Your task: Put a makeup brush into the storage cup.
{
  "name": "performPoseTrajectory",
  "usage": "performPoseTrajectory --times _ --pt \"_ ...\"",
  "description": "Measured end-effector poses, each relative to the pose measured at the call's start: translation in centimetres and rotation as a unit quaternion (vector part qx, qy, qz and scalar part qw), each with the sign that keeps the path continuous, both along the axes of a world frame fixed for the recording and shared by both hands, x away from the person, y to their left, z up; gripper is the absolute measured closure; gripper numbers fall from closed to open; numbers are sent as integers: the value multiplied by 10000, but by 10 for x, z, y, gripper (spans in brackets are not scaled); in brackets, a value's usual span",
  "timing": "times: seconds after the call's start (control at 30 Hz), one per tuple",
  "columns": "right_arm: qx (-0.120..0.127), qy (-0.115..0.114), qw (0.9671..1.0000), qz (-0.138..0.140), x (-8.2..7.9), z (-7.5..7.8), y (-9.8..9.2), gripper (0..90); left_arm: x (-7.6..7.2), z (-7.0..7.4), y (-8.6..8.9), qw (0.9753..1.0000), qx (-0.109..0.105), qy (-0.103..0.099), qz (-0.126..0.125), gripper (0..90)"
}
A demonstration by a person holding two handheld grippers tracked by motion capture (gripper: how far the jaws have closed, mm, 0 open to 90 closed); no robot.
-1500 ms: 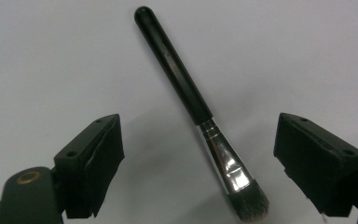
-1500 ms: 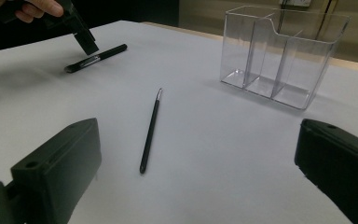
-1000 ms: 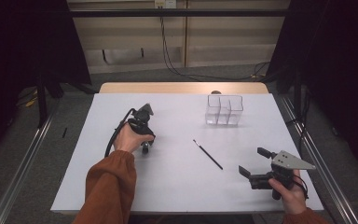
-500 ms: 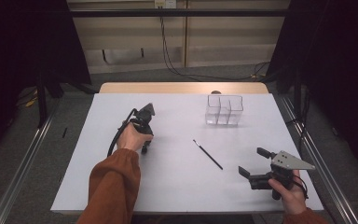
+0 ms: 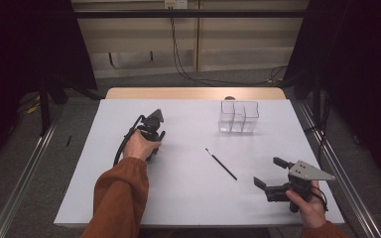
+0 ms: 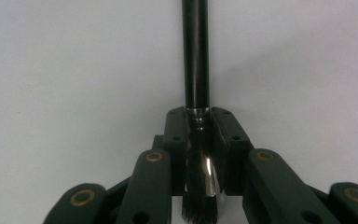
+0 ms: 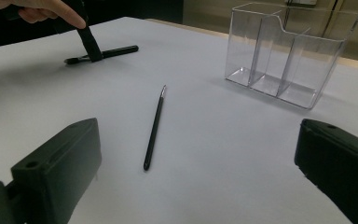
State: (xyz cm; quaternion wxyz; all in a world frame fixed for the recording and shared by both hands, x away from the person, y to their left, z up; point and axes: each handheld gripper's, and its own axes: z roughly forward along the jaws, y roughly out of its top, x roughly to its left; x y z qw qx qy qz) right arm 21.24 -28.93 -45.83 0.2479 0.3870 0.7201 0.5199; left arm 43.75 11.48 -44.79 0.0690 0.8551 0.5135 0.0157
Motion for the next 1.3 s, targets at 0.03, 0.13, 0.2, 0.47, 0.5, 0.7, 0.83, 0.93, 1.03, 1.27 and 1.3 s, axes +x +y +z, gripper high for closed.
performPoseTrajectory --times 0.03,0.13,0.2,0.47,0.5,0.7,0.83,0.93,1.03,1.27,1.3 --pt "-3 5 10000 -4 0 0 0 2 0 0 1 10000 -18 7 -3 771" --pt "-13 -5 10000 -3 0 0 0 2 1 0 0 10000 33 28 -83 776" --pt "-10 -16 10000 -1 -1 0 0 2 1 1 -1 9999 71 38 -99 778" --pt "6 6 10000 -15 -1 1 0 2 0 1 6 9997 -239 -4 -31 782" --pt "9 3 10000 -20 -1 1 0 2 0 1 7 9997 -241 4 -40 782" --pt "12 9 10000 -27 0 0 0 2 1 2 10 9995 -307 -36 -17 784" --pt "15 6 10000 -36 0 0 -1 2 2 4 14 9993 -376 -51 16 784" --pt "16 3 10000 -29 0 0 0 2 1 7 18 9990 -433 -114 51 784" --pt "12 2 10000 -22 0 0 0 2 0 11 23 9982 -560 -204 86 784" --pt "13 1 10000 -42 0 0 -1 2 -4 20 34 9949 -879 -501 31 784" --pt "11 -2 10000 -42 0 1 -1 2 -5 21 35 9945 -939 -474 30 784"
